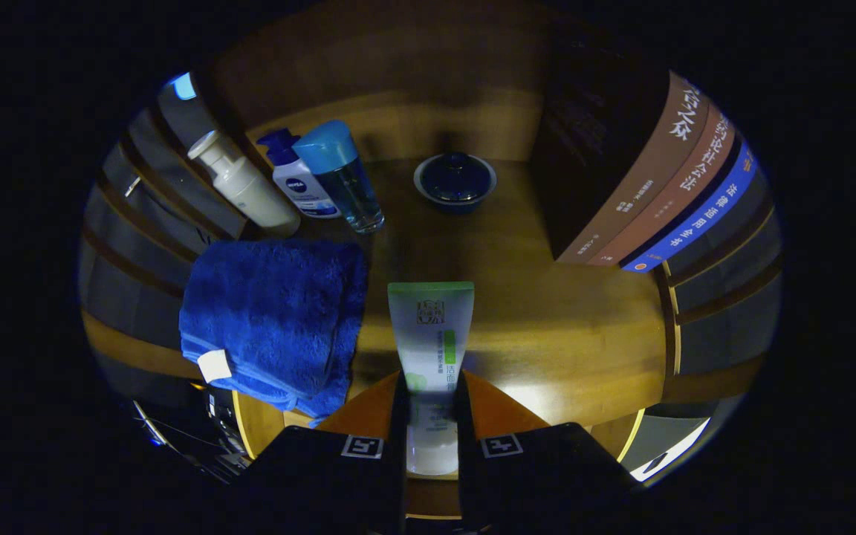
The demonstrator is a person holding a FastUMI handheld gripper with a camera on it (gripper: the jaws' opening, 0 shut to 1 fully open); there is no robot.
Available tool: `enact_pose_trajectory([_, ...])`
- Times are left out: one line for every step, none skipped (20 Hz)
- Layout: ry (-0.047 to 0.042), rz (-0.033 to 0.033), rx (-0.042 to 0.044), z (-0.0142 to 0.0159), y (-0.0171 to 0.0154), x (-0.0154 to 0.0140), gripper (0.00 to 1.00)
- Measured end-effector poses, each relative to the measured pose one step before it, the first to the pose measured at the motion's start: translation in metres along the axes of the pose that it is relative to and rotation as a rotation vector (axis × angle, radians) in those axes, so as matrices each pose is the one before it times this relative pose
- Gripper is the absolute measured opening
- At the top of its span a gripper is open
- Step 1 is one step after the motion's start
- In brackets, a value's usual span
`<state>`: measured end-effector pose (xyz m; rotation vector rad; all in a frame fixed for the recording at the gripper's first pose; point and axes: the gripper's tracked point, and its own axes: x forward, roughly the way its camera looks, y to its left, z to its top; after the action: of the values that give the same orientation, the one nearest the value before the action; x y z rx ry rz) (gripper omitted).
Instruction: Pull open the drawer, take out the items inside it, and place them on the countertop above the cabinet.
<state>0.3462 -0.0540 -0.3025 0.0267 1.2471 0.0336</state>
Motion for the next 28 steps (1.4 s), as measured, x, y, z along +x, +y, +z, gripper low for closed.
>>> enact_pose_trajectory([0.00885,-0.00081,-0.00926,0.00084,-0.00066,0.00330,0.33])
enact_pose_trajectory([0.00349,-0.00142,-0.00536,0.00142,-0.00053,0.00169,0.33])
enact_pose_trajectory([-0.00069,-0.00331,0.00514,0.00070,-0.00190,0.00278,0.33])
enact_pose_trajectory([0.00306,-0.00398,0.00958,0.00116,-0.00296,0.00094,0.33])
enact_pose_trajectory([0.00190,-0.00287,0.00945,-0.00028,-0.00178,0.00310,0.33])
enact_pose_trajectory([0.00675,0.00215,0.00155,-0.00067,-0.00042,0.00075,0.35])
enact_pose_trajectory([0.00236,0.00206,0.00208,-0.00002,-0.00081,0.00135,0.36])
enact_pose_trajectory([-0.00050,-0.00162,0.00201,-0.00020,-0.00110,0.00118,0.37])
enact_pose_trajectory([-0.00396,-0.00279,0.00035,0.00136,0.00086,-0.00067,0.42])
enact_pose_trajectory([-0.00555,-0.00656,-0.00590,0.00066,-0.00137,-0.00077,0.43])
enact_pose_trajectory([-0.00386,-0.00035,-0.00689,0.00132,0.00005,-0.00079,0.45])
enact_pose_trajectory([-0.00199,0.00256,-0.00865,-0.00132,0.00216,-0.00185,0.56])
enact_pose_trajectory([0.00159,-0.00117,-0.00420,-0.00058,0.00056,-0.00105,0.67])
enact_pose_trajectory([0.00307,0.00016,0.00165,-0.00168,0.00153,-0.00097,0.79])
enact_pose_trajectory([0.00199,0.00328,0.00561,-0.00347,0.00154,0.00057,0.90])
enact_pose_trajectory([-0.00002,-0.00178,0.00495,0.00062,-0.00014,-0.00032,1.00])
enact_pose_trajectory([-0.00203,0.00054,0.00396,-0.00274,0.00031,0.00068,1.00])
enact_pose_trajectory([-0.00173,0.00189,-0.00051,-0.00216,0.00121,-0.00110,0.99])
enact_pose_trajectory([-0.00073,0.00084,-0.00255,-0.00281,0.00117,0.00003,1.00])
enact_pose_trajectory([-0.00174,0.00140,-0.00082,-0.00366,0.00194,-0.00191,1.00])
enact_pose_trajectory([-0.00518,-0.00070,0.00112,-0.00283,0.00082,-0.00226,1.00])
enact_pose_trajectory([-0.00729,0.00069,0.00174,-0.00318,0.00098,-0.00322,1.00])
enact_pose_trajectory([-0.00861,0.00020,0.00136,-0.00369,0.00108,-0.00404,1.00])
enact_pose_trajectory([-0.00868,0.00101,-0.00013,-0.00460,0.00092,-0.00487,1.00])
enact_pose_trajectory([-0.01000,-0.00179,-0.00152,-0.00594,0.00110,-0.00485,1.00])
enact_pose_trajectory([-0.01227,-0.00390,-0.00071,-0.00578,0.00032,-0.00560,1.00])
enact_pose_trajectory([-0.01708,-0.00592,-0.00664,-0.00674,-0.00009,-0.00579,1.00])
enact_pose_trajectory([-0.02076,-0.00685,-0.00746,-0.00645,0.00008,-0.00592,1.00])
